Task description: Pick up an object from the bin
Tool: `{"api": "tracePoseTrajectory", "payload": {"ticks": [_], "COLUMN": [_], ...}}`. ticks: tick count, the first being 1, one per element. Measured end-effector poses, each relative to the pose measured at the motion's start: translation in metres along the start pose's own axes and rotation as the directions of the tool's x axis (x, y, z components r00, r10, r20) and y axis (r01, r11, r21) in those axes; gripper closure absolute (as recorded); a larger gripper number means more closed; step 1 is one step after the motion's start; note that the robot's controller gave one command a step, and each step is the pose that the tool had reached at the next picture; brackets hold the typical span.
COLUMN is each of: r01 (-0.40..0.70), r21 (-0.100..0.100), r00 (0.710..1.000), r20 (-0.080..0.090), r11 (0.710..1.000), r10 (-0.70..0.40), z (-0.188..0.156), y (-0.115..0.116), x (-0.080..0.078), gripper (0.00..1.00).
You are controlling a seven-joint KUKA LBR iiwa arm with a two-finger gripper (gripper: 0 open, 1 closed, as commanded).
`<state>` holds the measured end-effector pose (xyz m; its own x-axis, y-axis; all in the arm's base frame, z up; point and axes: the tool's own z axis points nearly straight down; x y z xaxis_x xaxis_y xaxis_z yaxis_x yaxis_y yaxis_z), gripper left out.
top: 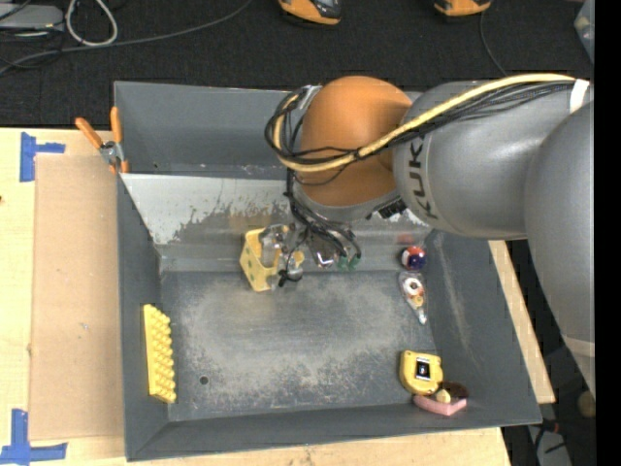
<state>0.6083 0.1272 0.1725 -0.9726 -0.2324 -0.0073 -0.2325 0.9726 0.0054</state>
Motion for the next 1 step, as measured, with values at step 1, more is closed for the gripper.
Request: {"api": "tracePoseTrajectory", "payload": {"ticks": [1], "r01": [0.151], "r21": [-0.002], "r00": [0.989], "r20": [-0.002], "r11": [0.989], "r10": [-0.151], "z": [-0.053], "y": [-0.002], "x": [0.0347], "gripper": [1.0]}}
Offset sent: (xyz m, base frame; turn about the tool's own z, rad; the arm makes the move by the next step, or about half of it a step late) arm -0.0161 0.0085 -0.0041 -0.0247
